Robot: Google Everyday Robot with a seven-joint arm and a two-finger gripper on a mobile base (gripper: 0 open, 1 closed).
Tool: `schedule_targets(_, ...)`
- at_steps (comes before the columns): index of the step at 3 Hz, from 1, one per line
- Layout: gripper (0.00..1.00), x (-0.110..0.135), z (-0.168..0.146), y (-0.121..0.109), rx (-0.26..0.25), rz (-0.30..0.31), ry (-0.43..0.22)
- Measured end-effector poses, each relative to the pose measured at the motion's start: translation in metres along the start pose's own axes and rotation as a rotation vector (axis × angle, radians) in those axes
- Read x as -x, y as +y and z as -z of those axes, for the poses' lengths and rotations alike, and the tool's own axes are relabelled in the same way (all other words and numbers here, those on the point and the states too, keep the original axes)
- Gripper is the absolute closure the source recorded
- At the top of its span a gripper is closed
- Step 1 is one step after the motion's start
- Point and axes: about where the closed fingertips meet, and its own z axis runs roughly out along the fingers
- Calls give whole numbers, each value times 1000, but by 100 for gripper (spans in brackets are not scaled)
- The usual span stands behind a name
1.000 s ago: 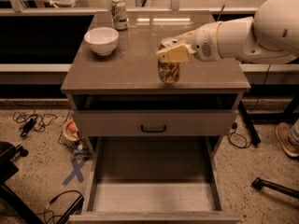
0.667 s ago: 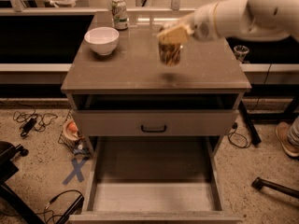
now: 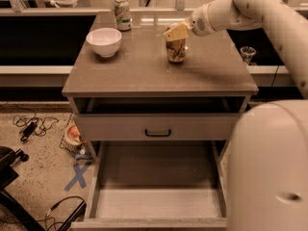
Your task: Pick orange can from middle drawer and place on counter
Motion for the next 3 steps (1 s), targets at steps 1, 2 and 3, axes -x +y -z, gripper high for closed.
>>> schedule_targets(1, 100, 7, -13, -45, -49, -36, -60)
schedule_targets(2, 100, 38, -1, -78, -113, -34, -176)
schedule_targets(3, 82, 56, 5, -79, -122, -12, -205)
